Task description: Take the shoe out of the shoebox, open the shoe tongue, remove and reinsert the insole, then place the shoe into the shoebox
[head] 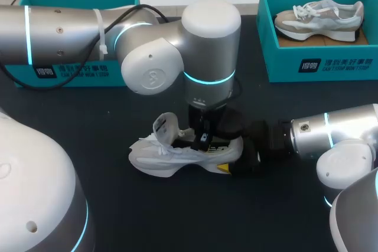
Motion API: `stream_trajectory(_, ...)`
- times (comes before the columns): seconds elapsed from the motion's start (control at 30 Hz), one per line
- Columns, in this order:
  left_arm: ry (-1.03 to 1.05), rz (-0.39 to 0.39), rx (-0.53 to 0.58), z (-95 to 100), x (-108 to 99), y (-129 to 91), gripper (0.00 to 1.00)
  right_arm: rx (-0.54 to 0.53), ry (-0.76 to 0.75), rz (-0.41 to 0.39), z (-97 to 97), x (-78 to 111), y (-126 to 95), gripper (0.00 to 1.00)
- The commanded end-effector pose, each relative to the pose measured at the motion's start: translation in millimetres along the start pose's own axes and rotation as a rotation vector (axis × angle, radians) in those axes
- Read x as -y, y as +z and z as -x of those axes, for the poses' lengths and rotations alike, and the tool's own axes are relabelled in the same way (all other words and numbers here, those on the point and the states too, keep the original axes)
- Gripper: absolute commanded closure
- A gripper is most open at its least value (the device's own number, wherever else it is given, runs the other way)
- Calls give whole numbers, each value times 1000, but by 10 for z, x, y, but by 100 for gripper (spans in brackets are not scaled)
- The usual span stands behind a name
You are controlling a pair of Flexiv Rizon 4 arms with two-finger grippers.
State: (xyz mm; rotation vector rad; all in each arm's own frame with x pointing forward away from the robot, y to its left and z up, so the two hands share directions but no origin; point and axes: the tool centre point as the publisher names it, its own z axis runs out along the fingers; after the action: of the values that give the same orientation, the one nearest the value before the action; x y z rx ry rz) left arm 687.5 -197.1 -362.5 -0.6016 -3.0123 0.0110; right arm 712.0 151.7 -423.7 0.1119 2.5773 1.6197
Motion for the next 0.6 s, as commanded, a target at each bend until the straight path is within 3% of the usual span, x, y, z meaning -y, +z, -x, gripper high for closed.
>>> stream_trajectory(0.03,11,-13,-12,39,-16,53,100,2,0,-5,29,55,100,100)
stream_trajectory(0.27,37,-58,-64,57,-29,129,100,2,0,-5,29,55,100,100)
stream_trajectory(0.3,40,-78,-73,58,-33,147,97,2,0,-5,29,55,100,100)
stream_trajectory(0.37,31,-73,-74,77,-54,178,64,2,0,-5,29,55,100,100)
stream_trajectory(0.4,30,-77,-76,84,-64,189,54,2,0,-5,29,55,100,100)
stream_trajectory(0.6,23,-86,-64,82,-79,227,52,2,0,-5,29,55,100,100)
